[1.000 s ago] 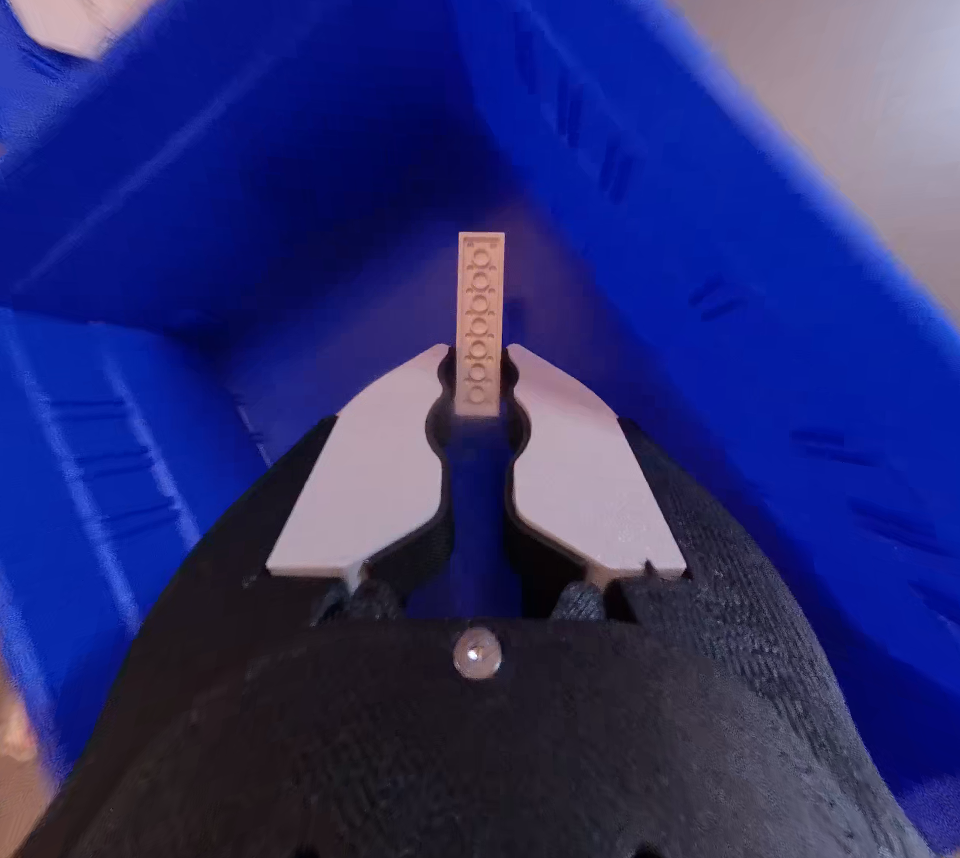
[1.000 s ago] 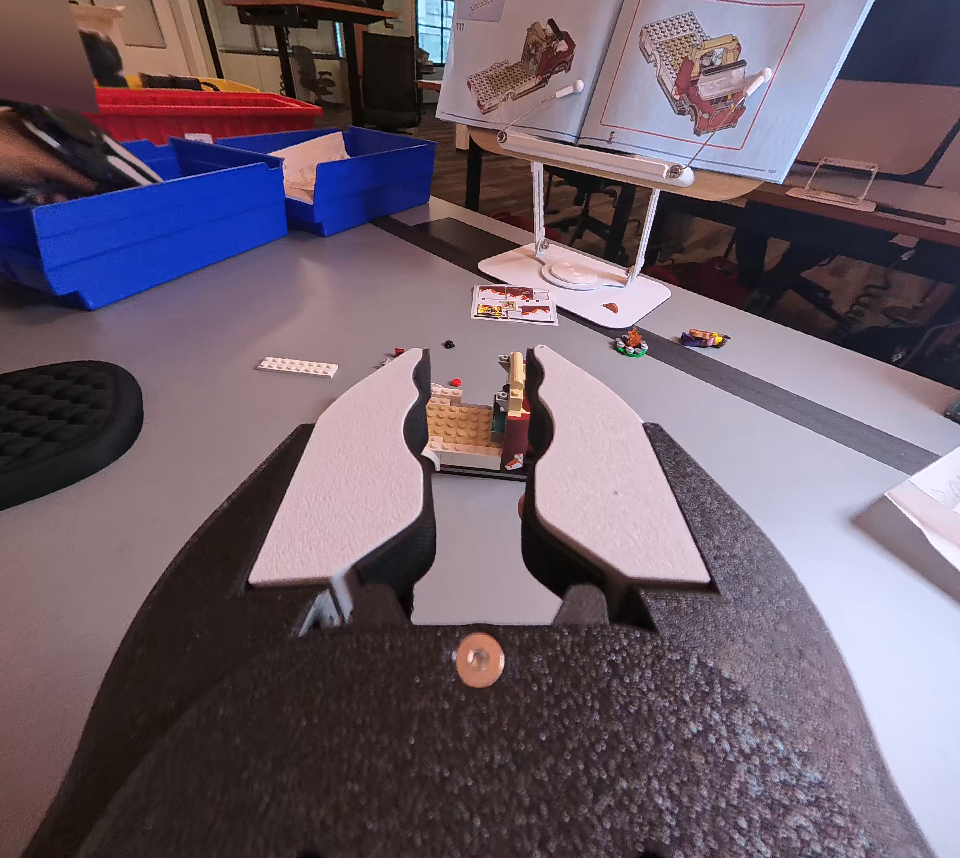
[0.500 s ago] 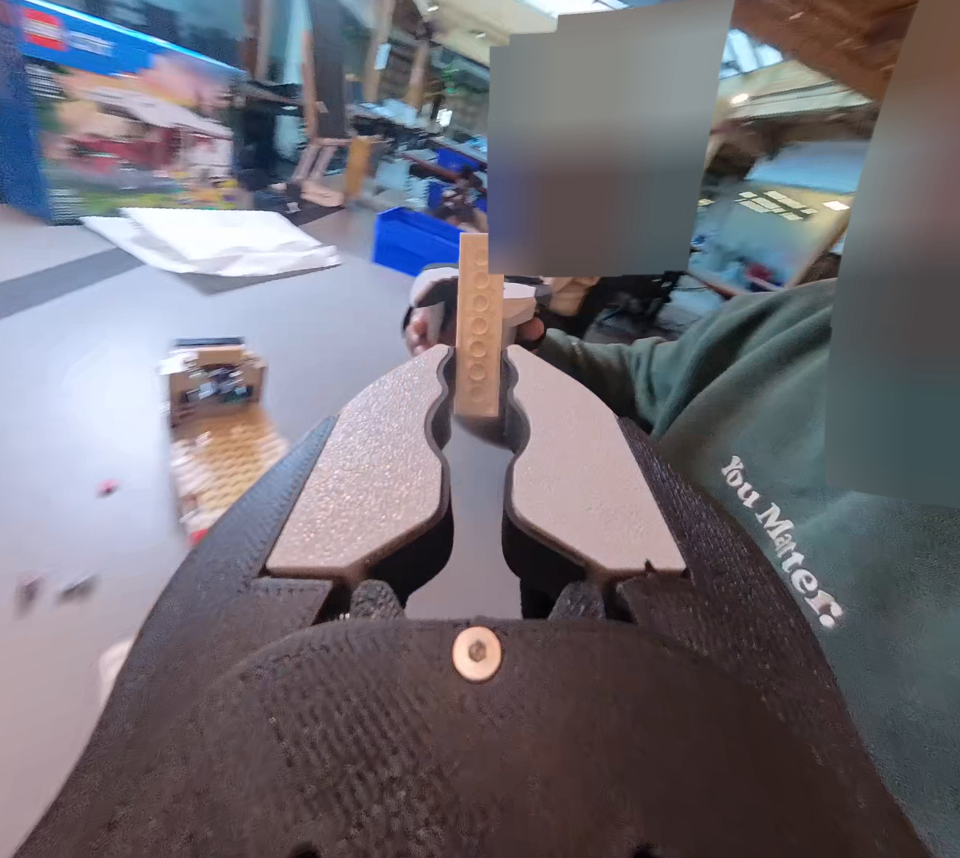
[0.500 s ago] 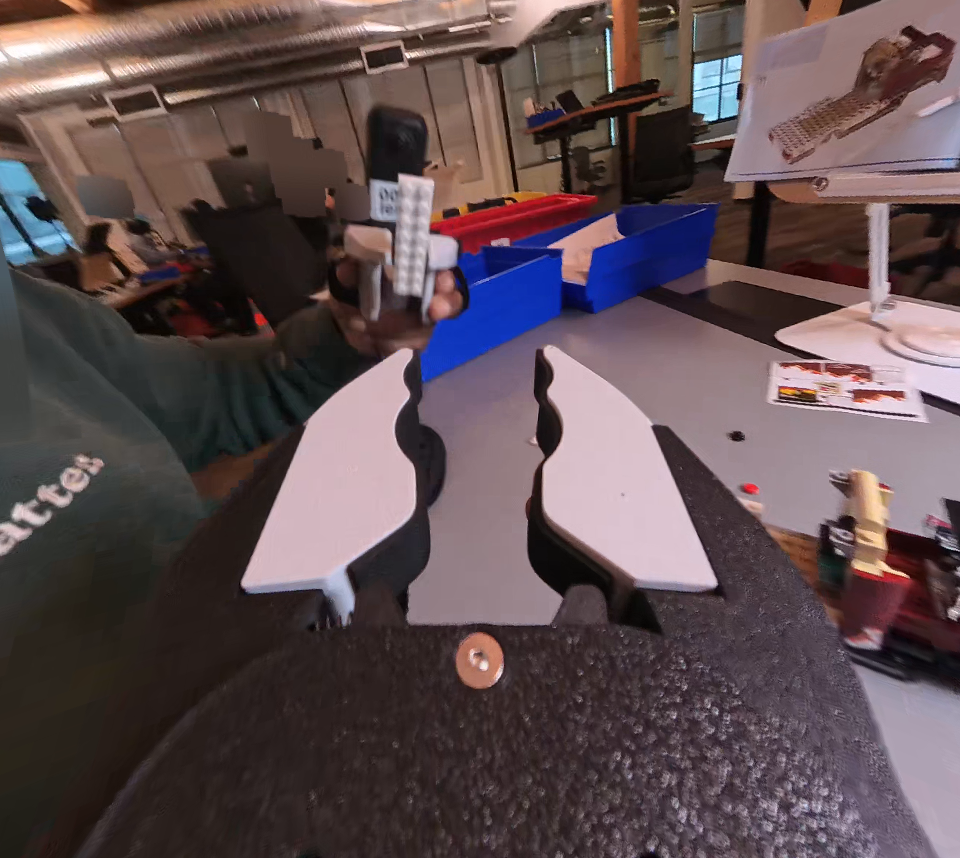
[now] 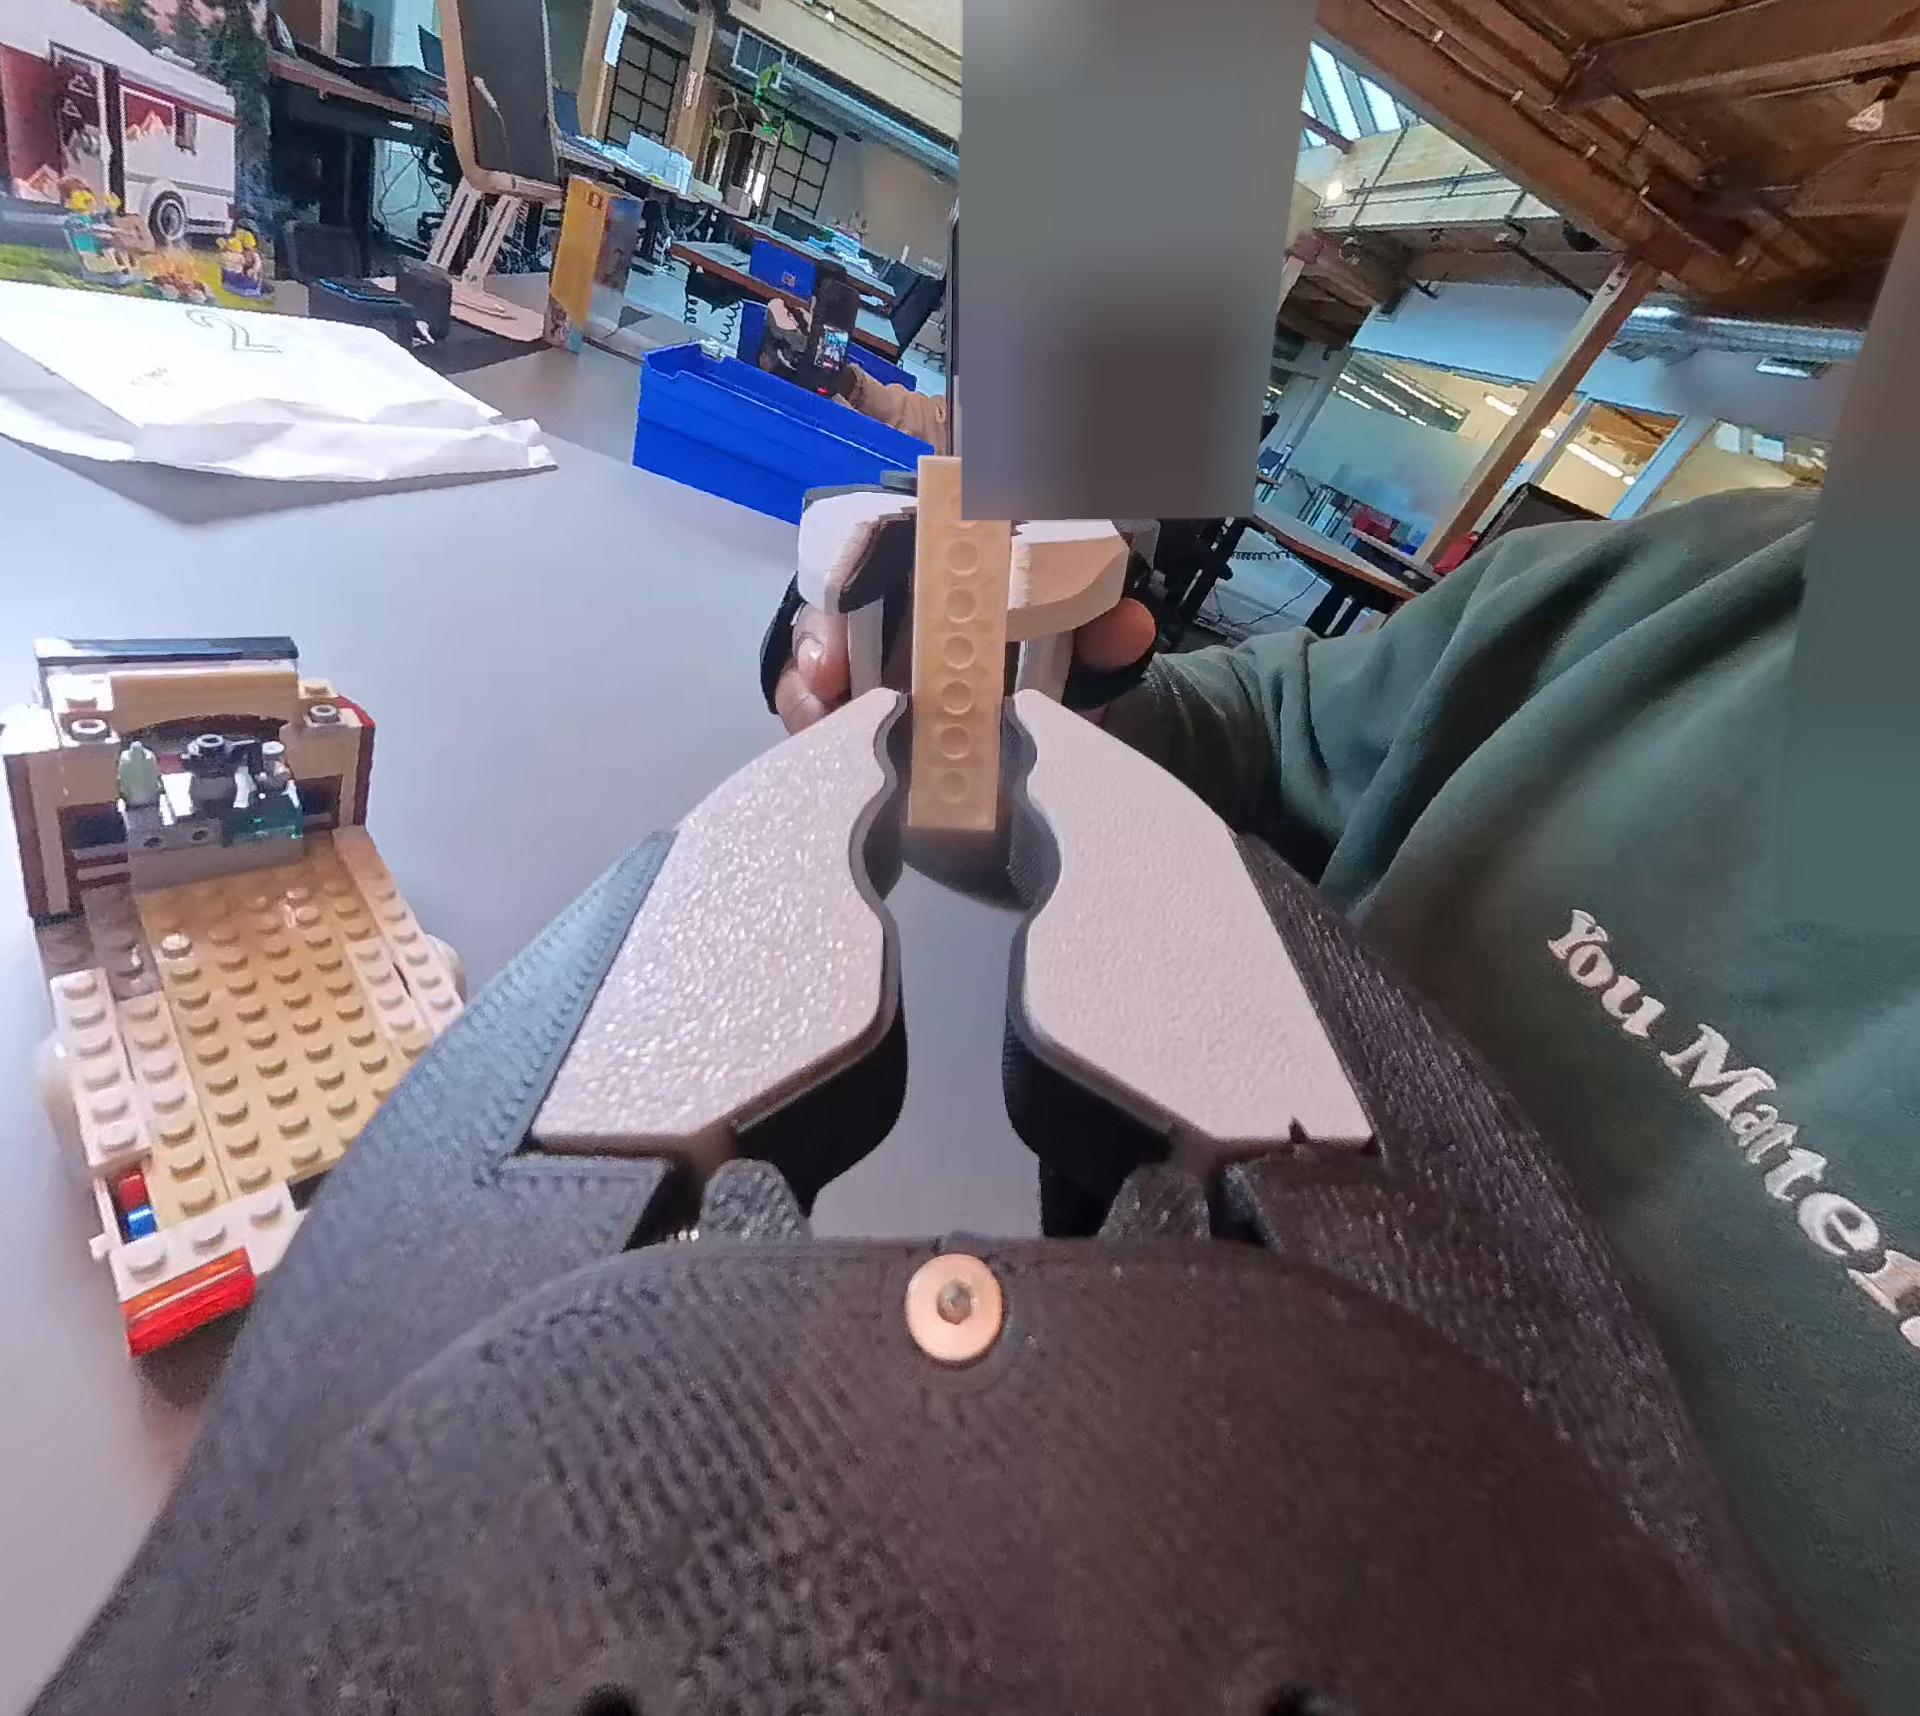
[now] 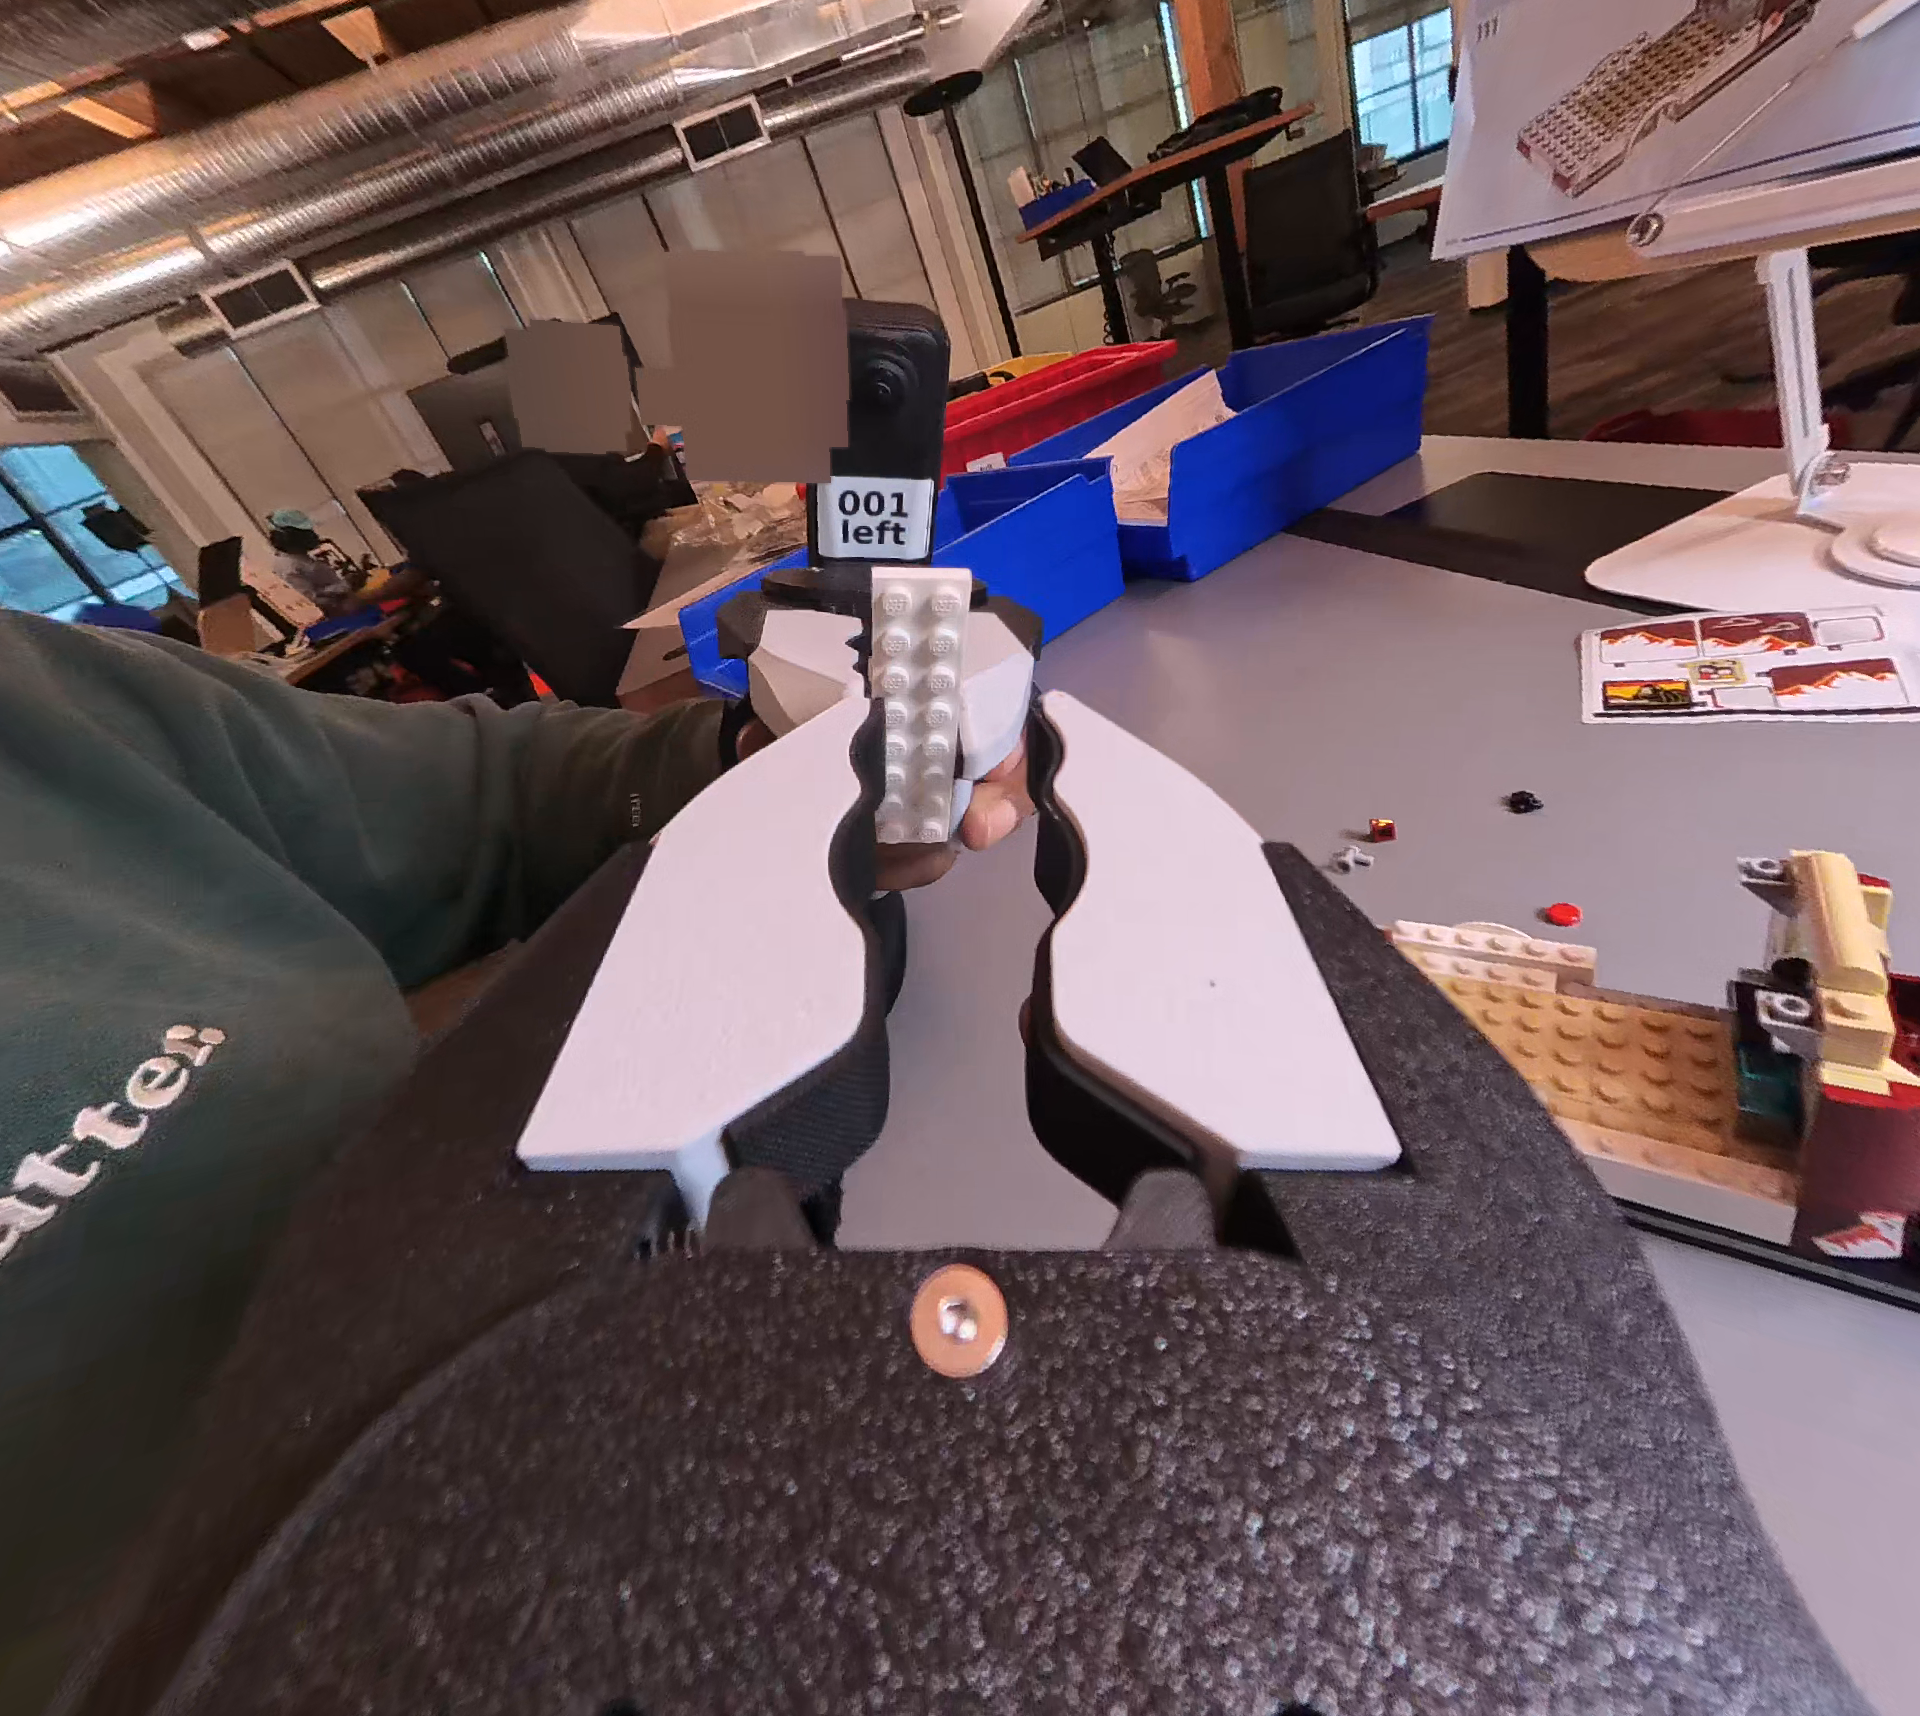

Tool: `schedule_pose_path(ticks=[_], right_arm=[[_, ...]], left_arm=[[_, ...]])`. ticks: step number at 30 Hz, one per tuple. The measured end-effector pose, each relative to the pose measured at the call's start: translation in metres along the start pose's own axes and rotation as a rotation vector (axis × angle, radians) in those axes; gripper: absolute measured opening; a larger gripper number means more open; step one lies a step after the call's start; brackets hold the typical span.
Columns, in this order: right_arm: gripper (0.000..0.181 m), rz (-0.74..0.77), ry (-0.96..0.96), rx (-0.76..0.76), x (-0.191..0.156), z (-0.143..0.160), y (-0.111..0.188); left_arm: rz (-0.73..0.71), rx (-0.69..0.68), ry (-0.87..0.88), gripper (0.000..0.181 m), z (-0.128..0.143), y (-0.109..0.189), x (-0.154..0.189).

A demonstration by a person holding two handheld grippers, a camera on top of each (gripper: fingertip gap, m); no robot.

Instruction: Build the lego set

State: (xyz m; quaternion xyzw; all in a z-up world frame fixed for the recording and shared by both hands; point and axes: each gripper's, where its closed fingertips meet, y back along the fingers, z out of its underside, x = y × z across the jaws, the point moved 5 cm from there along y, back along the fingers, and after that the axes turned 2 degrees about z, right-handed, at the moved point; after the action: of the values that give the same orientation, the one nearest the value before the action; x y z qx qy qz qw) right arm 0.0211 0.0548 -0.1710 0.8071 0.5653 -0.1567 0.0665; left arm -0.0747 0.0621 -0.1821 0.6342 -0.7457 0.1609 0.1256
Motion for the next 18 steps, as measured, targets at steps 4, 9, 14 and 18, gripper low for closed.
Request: schedule_pose_path(ticks=[4, 9, 14, 18], right_arm=[[0.013, -0.019, -0.003, -0.032, 0.0, 0.005, -0.005], [0.028, -0.046, -0.016, -0.054, -0.003, 0.007, -0.01], [0.016, -0.036, 0.007, -0.078, -0.003, 0.008, -0.011], [0.016, 0.023, 0.114, -0.276, 0.006, 0.003, -0.001]], left_arm=[[-0.011, -0.004, 0.039, 0.016, 0.006, 0.004, -0.005], [0.002, -0.002, 0.043, 0.016, 0.008, 0.003, -0.004], [-0.009, -0.002, 0.043, 0.016, 0.009, 0.002, -0.004], [-0.103, -0.081, -0.039, 0.038, 0.006, 0.01, -0.015]])
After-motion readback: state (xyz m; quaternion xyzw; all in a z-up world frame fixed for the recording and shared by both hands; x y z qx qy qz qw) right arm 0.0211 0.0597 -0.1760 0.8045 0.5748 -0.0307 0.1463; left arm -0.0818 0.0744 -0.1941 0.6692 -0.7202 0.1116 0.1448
